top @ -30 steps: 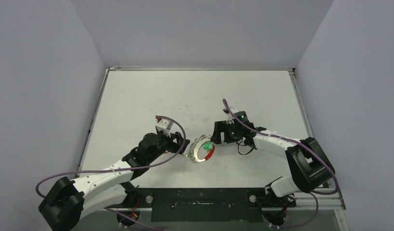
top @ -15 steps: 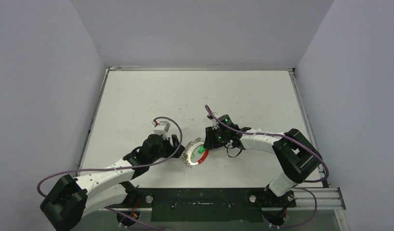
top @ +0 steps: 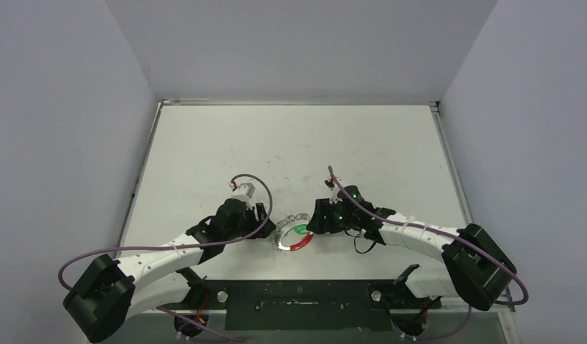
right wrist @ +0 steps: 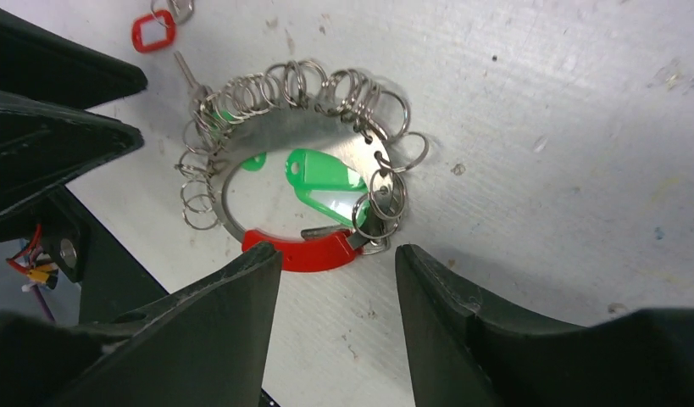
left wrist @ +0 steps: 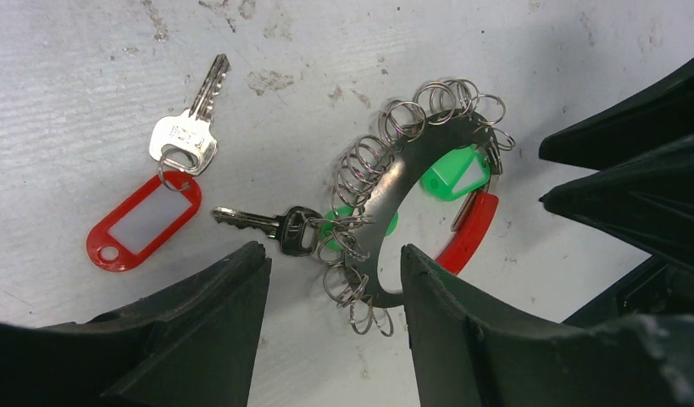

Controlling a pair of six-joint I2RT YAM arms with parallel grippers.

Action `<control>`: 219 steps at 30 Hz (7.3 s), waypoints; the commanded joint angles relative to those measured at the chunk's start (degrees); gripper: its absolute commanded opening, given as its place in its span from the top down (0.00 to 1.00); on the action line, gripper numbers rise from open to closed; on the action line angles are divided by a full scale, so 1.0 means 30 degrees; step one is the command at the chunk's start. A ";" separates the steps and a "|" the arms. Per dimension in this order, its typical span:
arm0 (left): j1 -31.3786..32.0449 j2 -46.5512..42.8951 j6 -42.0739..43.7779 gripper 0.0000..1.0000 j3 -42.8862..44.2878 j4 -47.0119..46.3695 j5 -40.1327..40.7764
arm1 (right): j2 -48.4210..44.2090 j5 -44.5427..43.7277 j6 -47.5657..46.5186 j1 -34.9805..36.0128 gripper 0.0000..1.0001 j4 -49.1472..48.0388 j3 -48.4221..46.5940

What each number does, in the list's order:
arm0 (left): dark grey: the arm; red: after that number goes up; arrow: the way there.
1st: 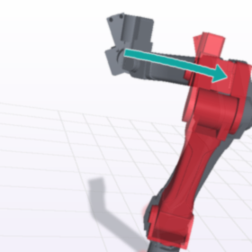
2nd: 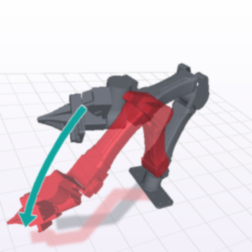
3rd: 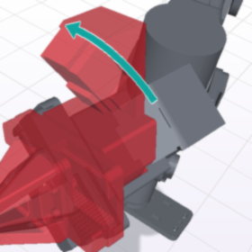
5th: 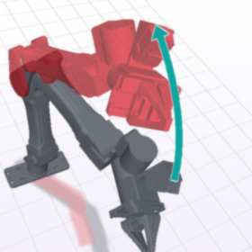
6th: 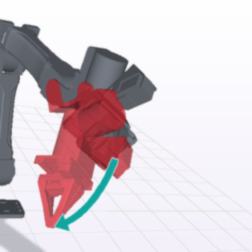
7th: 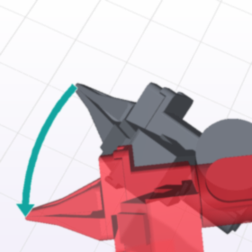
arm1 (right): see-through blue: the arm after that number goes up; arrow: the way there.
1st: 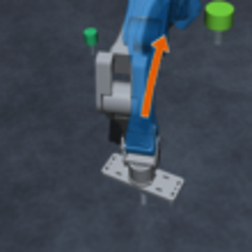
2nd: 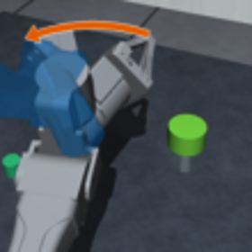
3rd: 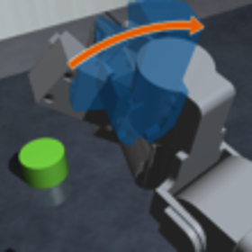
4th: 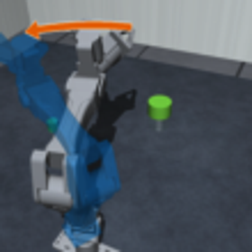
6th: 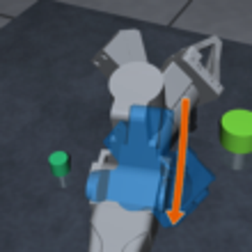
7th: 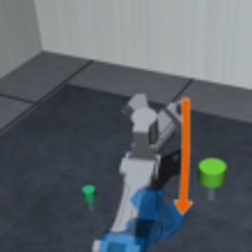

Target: Put the keys on the keyring

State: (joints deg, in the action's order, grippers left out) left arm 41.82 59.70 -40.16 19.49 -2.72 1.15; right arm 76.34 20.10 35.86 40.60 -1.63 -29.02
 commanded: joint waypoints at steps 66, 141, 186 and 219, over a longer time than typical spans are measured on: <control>-0.0403 -0.2826 0.1569 0.61 -0.1284 -0.1163 0.0583 | 0.1626 -0.2002 -0.2806 -0.0327 0.55 0.4316 -0.5407; -0.0374 -0.1994 0.3806 0.66 -0.0256 -0.1642 0.0000 | 0.5571 -0.6879 -0.6767 0.5313 0.85 0.9616 -0.9014; -0.0366 -0.6803 1.3006 0.66 -0.2774 -0.8489 -0.7903 | 0.2286 0.2967 -1.4014 0.2317 1.00 1.4029 -1.2483; 0.0586 -0.1167 1.2979 0.73 -0.1309 -1.4961 -1.2204 | 0.3396 0.7280 -1.7109 0.2531 1.00 1.6656 -1.5977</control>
State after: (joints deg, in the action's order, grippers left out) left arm 43.07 55.44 0.40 13.23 -42.02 -32.71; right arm 86.17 39.77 -14.48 47.72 48.97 -73.93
